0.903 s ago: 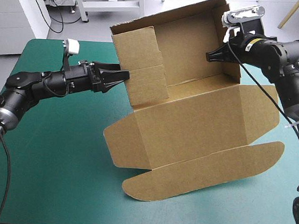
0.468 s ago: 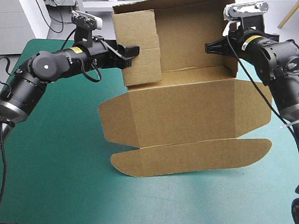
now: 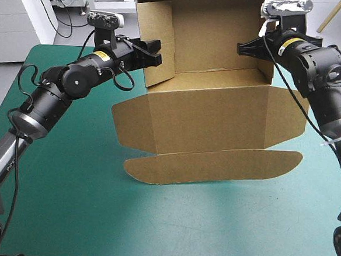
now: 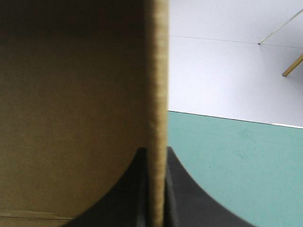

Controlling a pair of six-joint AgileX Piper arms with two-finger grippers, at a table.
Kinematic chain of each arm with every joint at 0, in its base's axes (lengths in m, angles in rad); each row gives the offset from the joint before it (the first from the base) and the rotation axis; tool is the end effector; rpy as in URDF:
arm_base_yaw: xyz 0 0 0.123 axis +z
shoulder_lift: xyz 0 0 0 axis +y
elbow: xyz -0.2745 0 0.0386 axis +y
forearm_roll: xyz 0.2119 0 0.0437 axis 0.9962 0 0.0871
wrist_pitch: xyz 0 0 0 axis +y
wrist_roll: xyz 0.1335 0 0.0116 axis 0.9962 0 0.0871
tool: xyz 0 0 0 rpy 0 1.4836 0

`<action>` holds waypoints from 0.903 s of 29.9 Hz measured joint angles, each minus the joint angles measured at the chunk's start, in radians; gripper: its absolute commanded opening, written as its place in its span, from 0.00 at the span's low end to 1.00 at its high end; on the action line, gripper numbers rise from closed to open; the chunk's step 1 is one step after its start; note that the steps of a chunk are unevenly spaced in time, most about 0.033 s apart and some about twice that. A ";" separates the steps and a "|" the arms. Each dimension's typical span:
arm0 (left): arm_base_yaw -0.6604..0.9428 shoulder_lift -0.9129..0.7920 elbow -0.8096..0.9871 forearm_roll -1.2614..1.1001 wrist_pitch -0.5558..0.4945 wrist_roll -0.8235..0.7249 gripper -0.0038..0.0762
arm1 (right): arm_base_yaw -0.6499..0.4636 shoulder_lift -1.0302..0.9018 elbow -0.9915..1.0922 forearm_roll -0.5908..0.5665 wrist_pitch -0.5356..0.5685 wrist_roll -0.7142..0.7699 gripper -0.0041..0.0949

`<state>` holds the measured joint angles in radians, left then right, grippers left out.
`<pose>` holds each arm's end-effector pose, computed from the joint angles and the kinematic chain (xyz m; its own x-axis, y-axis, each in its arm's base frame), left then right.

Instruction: Fold the box

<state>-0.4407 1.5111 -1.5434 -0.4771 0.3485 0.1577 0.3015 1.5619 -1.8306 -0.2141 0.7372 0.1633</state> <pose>0.3188 -0.1736 0.4244 -0.3285 -0.1621 -0.9305 0.4861 0.8157 -0.3137 0.3423 0.0864 0.4482 -0.3458 -0.1037 -0.9326 -0.1655 0.9850 -0.0482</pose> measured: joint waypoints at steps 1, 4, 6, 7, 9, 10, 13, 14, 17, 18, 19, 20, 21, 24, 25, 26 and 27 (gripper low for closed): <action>-0.006 0.001 0.000 0.007 -0.010 -0.001 0.25 | -0.001 0.000 0.000 -0.007 0.003 0.002 0.03; -0.021 0.007 0.000 0.021 -0.043 -0.005 0.05 | -0.004 0.000 0.000 -0.021 0.010 0.011 0.03; -0.023 0.016 0.000 0.034 -0.060 -0.005 0.04 | -0.005 -0.001 0.000 -0.028 0.013 0.018 0.03; -0.023 0.023 0.000 0.041 -0.065 -0.004 0.04 | -0.005 -0.002 -0.001 -0.028 0.016 0.019 0.03; -0.024 0.037 0.000 0.045 -0.072 -0.002 0.04 | -0.006 -0.003 -0.001 -0.028 0.026 0.020 0.03; -0.024 0.042 0.000 0.045 -0.077 -0.002 0.04 | -0.007 -0.003 -0.002 -0.028 0.028 0.022 0.03; -0.024 0.063 0.000 0.045 -0.087 -0.002 0.04 | -0.008 0.007 -0.005 -0.026 0.040 0.022 0.03; -0.024 0.071 0.000 0.045 -0.088 -0.002 0.04 | -0.008 0.015 -0.006 -0.028 0.045 0.022 0.03; -0.024 0.099 0.000 0.052 -0.072 -0.002 0.04 | -0.002 0.050 -0.007 -0.036 0.071 0.023 0.03; -0.023 0.109 0.001 0.063 -0.054 -0.004 0.04 | 0.001 0.062 -0.007 -0.038 0.085 0.024 0.03; -0.020 0.120 0.002 0.075 -0.036 -0.007 0.04 | 0.003 0.083 -0.007 -0.038 0.107 0.027 0.03; -0.015 0.127 0.002 0.081 -0.018 -0.011 0.04 | 0.003 0.097 -0.007 -0.032 0.122 0.027 0.03; -0.009 0.136 0.002 0.087 0.008 -0.022 0.04 | 0.003 0.115 -0.007 -0.023 0.135 0.027 0.03; 0.018 0.160 0.003 0.104 0.097 -0.040 0.04 | 0.007 0.168 -0.007 0.018 0.188 0.027 0.03; 0.028 0.169 0.003 0.109 0.130 -0.045 0.04 | 0.010 0.186 -0.006 0.034 0.206 0.026 0.03; 0.036 0.180 0.003 0.114 0.155 -0.049 0.04 | 0.011 0.205 -0.006 0.051 0.223 0.026 0.03; 0.042 0.192 0.003 0.123 0.184 -0.053 0.04 | 0.011 0.223 -0.006 0.068 0.239 0.025 0.03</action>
<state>-0.3990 1.7028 -1.5404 -0.3541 0.5323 0.1050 0.3120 1.7851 -1.8365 -0.1464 0.9760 0.1881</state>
